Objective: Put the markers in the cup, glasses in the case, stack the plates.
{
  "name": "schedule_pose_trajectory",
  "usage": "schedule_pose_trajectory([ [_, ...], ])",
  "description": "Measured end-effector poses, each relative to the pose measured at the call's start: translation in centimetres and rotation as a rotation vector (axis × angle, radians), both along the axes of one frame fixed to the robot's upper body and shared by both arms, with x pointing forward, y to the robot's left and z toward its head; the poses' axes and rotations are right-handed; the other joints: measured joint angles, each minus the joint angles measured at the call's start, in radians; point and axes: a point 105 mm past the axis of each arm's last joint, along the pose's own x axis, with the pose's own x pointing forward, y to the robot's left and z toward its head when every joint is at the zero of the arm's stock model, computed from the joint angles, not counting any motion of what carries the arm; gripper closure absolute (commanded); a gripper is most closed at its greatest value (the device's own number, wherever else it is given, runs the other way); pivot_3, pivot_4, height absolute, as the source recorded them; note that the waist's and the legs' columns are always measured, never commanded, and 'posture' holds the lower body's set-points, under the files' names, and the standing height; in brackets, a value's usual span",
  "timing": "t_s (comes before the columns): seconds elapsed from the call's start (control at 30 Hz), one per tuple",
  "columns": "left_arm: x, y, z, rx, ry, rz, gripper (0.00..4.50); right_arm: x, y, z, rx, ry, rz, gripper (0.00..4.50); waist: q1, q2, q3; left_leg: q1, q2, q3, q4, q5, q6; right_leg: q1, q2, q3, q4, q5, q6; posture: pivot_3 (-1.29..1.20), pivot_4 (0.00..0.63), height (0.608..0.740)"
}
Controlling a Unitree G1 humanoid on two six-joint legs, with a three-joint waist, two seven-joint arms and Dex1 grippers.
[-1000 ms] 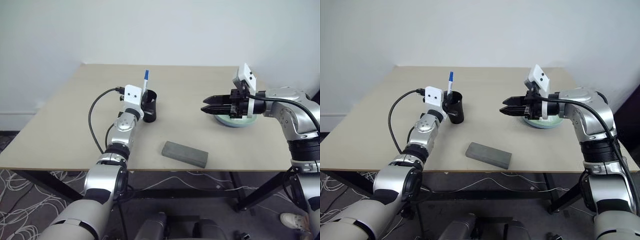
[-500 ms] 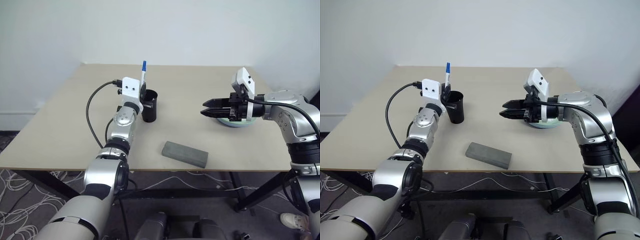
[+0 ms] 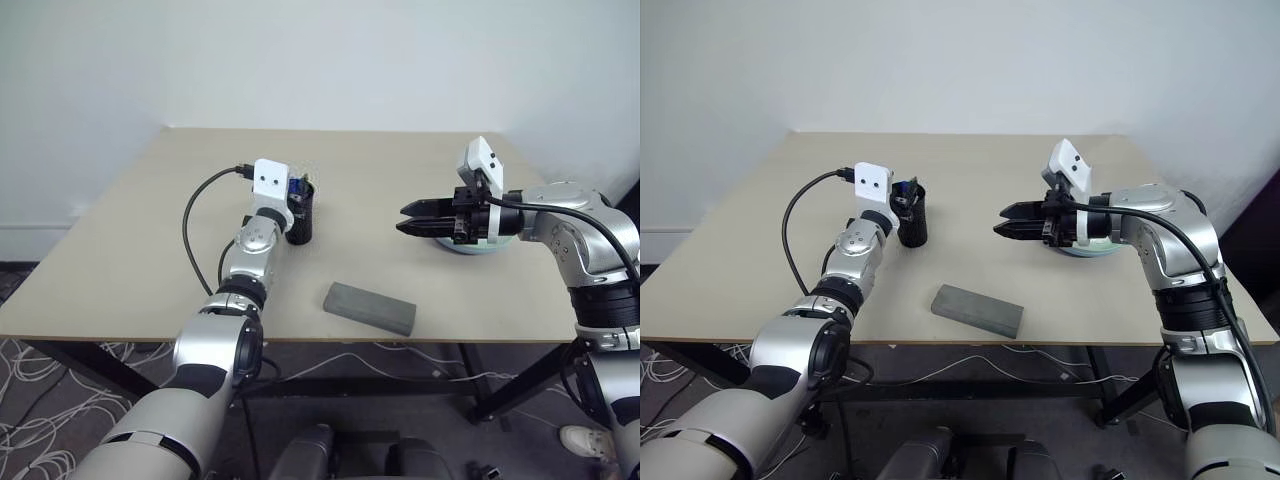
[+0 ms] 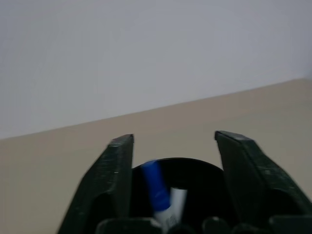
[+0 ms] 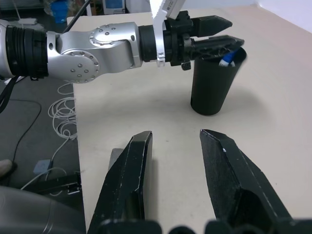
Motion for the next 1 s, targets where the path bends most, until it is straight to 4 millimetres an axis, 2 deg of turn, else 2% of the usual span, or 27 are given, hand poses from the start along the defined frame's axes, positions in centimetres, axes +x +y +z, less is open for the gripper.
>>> schedule_pose_trajectory([
  [0.23,0.0,0.4,0.4,0.017,-0.016,-0.002,1.29,-0.1,0.1,0.1,0.000,-0.004,-0.001,2.84,0.000,0.000,0.000,0.000,0.000,0.000,0.000,0.000,0.000,0.000,0.000,0.000,0.000,0.000,0.000,0.00,0.000,0.696],
  [0.43,-0.7,2.1,2.6,0.058,-0.103,-0.073,1.29,-0.2,0.3,0.1,0.003,-0.001,-0.001,2.84,-0.002,0.000,0.000,0.000,0.000,0.000,-0.001,0.000,0.000,-0.001,0.000,0.001,0.000,0.000,0.000,0.00,0.000,0.696],
  [0.5,-2.1,4.0,2.8,0.107,-0.108,-0.155,1.29,-0.5,0.4,0.1,0.001,-0.004,0.005,2.84,-0.016,0.001,0.000,0.001,0.000,0.001,-0.003,0.000,0.000,-0.001,0.000,0.003,0.000,0.000,0.000,0.00,0.000,0.696],
  [0.63,-6.6,8.4,-0.3,0.189,0.073,-0.289,1.29,-0.6,-0.3,-0.3,0.000,0.006,-0.018,2.84,-0.048,0.001,-0.001,0.001,0.001,0.000,-0.005,0.000,0.000,-0.004,0.001,0.005,0.000,0.000,-0.001,0.00,0.000,0.696],
  [0.7,-8.5,9.8,-0.8,0.199,0.164,-0.329,1.29,-0.5,-0.5,-0.7,0.002,0.020,-0.033,2.84,-0.049,0.001,0.000,0.000,0.001,0.000,-0.006,0.000,-0.001,-0.005,0.001,0.004,0.001,0.000,-0.001,0.00,0.000,0.696],
  [0.77,-10.4,10.9,0.5,0.237,0.199,-0.372,1.29,-0.6,-0.2,-0.6,0.008,0.019,-0.028,2.84,-0.050,0.001,-0.001,0.001,0.001,0.000,-0.006,0.000,0.000,-0.004,0.001,0.004,0.001,0.001,-0.003,0.00,0.000,0.696],
  [0.9,-14.0,14.1,4.6,0.346,0.226,-0.364,1.29,-0.7,0.0,-0.8,0.020,0.025,-0.030,2.84,-0.054,0.003,-0.001,0.003,0.000,0.002,-0.009,0.000,0.000,-0.003,0.001,0.005,0.000,0.001,-0.003,0.00,0.000,0.696],
  [0.97,-15.2,14.8,4.8,0.354,0.258,-0.367,1.29,-0.7,0.3,-0.9,0.030,0.034,-0.023,2.84,-0.051,0.006,-0.002,0.003,0.000,0.003,-0.009,0.000,0.000,-0.003,0.000,0.005,0.000,0.001,-0.003,0.00,0.000,0.696],
  [1.0,-15.9,15.0,4.2,0.353,0.292,-0.369,1.29,-0.9,0.4,-1.1,0.033,0.042,-0.018,2.84,-0.049,0.006,-0.002,0.004,0.000,0.004,-0.010,0.000,-0.001,-0.003,0.000,0.005,0.000,0.001,-0.003,0.00,0.000,0.696],
])
